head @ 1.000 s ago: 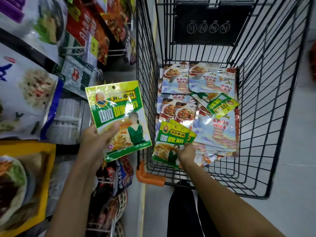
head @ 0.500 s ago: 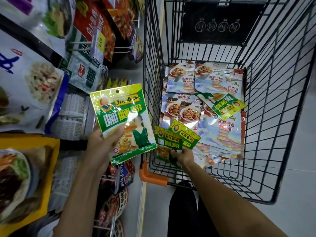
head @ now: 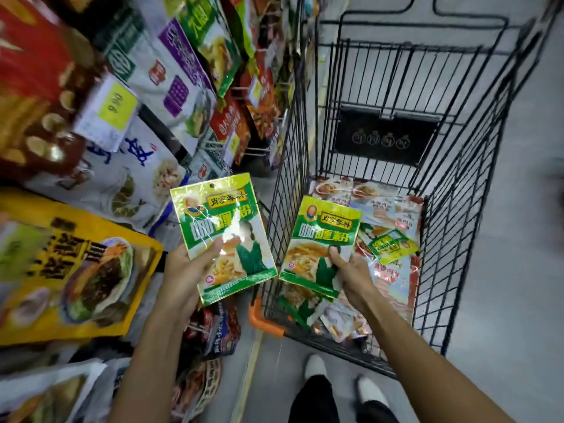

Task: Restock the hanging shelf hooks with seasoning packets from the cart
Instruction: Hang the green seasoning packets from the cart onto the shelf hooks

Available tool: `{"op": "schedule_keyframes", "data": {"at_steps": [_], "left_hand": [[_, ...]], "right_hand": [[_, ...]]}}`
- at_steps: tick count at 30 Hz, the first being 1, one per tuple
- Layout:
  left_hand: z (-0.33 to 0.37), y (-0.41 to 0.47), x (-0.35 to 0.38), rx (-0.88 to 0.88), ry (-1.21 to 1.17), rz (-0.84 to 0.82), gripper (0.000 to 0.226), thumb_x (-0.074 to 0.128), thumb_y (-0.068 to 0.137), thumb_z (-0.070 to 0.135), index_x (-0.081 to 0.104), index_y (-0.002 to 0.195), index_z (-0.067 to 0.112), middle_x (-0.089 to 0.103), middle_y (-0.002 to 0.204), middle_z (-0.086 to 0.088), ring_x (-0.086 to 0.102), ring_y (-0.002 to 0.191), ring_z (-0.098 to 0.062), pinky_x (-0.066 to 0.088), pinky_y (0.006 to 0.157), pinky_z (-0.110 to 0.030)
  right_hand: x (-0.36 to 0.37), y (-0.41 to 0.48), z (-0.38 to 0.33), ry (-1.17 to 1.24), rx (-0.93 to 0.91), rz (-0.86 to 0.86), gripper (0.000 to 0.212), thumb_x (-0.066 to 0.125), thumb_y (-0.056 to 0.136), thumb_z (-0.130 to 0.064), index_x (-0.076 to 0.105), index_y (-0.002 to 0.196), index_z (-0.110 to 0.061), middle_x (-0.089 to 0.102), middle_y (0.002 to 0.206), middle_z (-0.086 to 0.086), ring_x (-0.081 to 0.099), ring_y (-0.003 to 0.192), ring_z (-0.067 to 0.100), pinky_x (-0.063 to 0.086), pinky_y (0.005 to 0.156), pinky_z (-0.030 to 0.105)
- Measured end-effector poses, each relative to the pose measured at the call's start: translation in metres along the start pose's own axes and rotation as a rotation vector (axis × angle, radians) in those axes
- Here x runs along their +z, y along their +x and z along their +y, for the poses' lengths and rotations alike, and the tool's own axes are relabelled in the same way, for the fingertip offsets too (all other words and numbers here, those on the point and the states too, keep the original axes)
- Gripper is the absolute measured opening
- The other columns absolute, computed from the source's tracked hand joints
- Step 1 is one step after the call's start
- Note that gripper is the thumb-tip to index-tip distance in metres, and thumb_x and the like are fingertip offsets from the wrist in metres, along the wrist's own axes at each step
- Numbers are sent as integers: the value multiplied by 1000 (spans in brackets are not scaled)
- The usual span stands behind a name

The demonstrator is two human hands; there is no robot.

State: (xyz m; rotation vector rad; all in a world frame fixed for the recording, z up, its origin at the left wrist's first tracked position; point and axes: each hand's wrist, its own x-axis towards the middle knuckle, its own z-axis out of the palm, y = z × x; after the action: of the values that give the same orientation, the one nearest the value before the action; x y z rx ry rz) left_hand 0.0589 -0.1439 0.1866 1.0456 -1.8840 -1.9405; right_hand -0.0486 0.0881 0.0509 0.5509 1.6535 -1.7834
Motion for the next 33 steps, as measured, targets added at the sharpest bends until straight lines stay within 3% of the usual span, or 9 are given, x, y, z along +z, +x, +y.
{"op": "schedule_keyframes", "data": {"at_steps": [7,9,12,15,19,23,27,30,33], "left_hand": [[81,-84,-20,212,-58,194,20,73,76,18,67,94,24,75,91,10,69,93,-11,54,83,-30],[111,-119,-32,323,-72,244,16,70,80,17,72,93,26,74,96,7,69,95,-13,55,86,-31],[156,-177,-58,501,-66,337,18,70,77,25,75,86,39,75,93,14,70,91,-5,55,75,-17],[195,-236,-86,621,-99,460,18,70,72,29,73,89,34,75,96,11,69,92,-6,54,74,-18],[230,-307,-123,723,-113,612,13,71,69,28,73,82,31,75,85,10,71,80,-6,56,72,-27],[251,-370,-164,793,-148,721,25,70,71,25,69,95,22,76,87,7,72,79,-8,56,61,-19],[269,-423,-210,831,-129,845,22,72,71,26,75,92,21,76,92,-3,73,81,-16,58,64,-28],[279,-445,-239,807,-84,904,25,73,69,29,71,90,15,76,88,-4,72,77,-17,58,72,-33],[287,-449,-261,738,-94,919,17,73,78,22,65,85,10,75,73,-4,72,66,-16,57,60,-27]], "right_hand": [[21,-77,-104,30,-187,-275,83,78,77,-21,31,140,8,62,85,0,68,77,10,56,67,30],[38,-109,-132,11,-230,-395,88,82,68,-31,40,137,6,68,105,7,69,91,15,58,80,35],[68,-159,-171,-59,-383,-567,50,83,55,-43,74,95,-15,75,88,-4,70,89,14,53,74,29],[101,-219,-203,-198,-564,-705,31,82,53,-61,74,66,-33,75,85,-9,70,91,9,48,74,26],[144,-304,-227,-144,-704,-826,44,82,69,-45,64,81,-7,64,74,-30,57,70,-23,50,76,12],[177,-386,-231,-177,-813,-1033,22,75,76,-35,59,71,-21,57,55,-40,49,51,-28,39,43,-1],[212,-444,-224,-213,-836,-1234,36,77,63,-50,74,91,-28,75,89,-14,69,87,0,52,77,29],[230,-473,-218,-181,-833,-1313,91,81,58,-59,56,112,9,60,115,29,60,107,40,42,99,60],[243,-494,-212,-179,-825,-1307,96,82,55,-59,52,113,12,54,114,34,58,107,38,40,97,64]]}}
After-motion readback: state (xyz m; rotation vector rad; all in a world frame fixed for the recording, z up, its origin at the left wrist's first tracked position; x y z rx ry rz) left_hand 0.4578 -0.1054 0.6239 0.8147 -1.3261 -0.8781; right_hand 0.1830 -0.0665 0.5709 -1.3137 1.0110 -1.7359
